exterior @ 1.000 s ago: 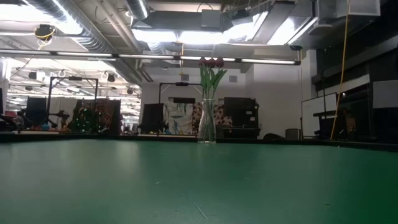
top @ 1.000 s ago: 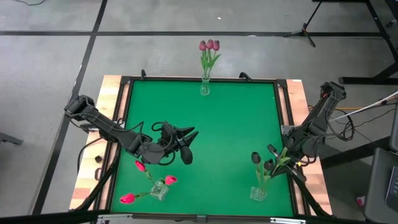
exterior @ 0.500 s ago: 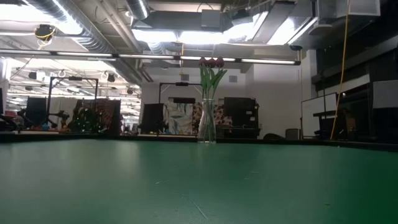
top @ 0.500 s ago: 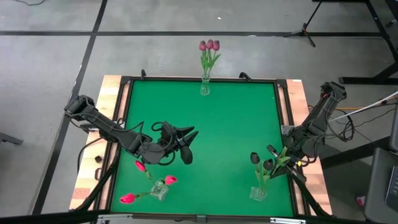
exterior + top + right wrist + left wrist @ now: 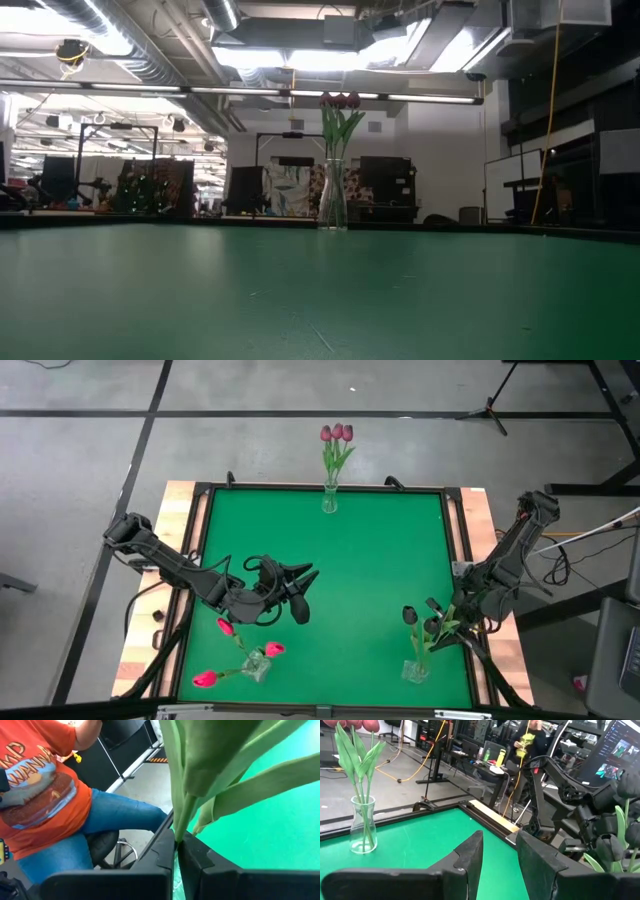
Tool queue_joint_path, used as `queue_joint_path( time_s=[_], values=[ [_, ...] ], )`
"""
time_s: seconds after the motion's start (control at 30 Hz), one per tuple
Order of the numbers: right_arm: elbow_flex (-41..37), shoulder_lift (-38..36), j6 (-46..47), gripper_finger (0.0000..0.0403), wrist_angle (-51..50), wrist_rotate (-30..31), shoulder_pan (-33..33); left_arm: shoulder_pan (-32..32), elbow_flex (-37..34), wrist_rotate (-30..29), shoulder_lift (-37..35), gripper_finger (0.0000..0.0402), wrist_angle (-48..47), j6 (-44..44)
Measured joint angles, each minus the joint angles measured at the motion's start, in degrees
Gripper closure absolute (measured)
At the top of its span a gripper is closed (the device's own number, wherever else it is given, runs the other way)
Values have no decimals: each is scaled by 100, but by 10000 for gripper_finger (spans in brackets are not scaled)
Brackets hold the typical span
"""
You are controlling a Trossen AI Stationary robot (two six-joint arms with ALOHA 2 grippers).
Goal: Sort flowers into vase by color
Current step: Put the black tulip into the bottom right transparent vase
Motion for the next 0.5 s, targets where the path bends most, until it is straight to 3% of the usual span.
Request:
queue_joint_path(
  time_s=[0.5],
  values=[
    [0,325,15,386,24,-138,4,0,0,-2,0,285,2,-2]
  ],
)
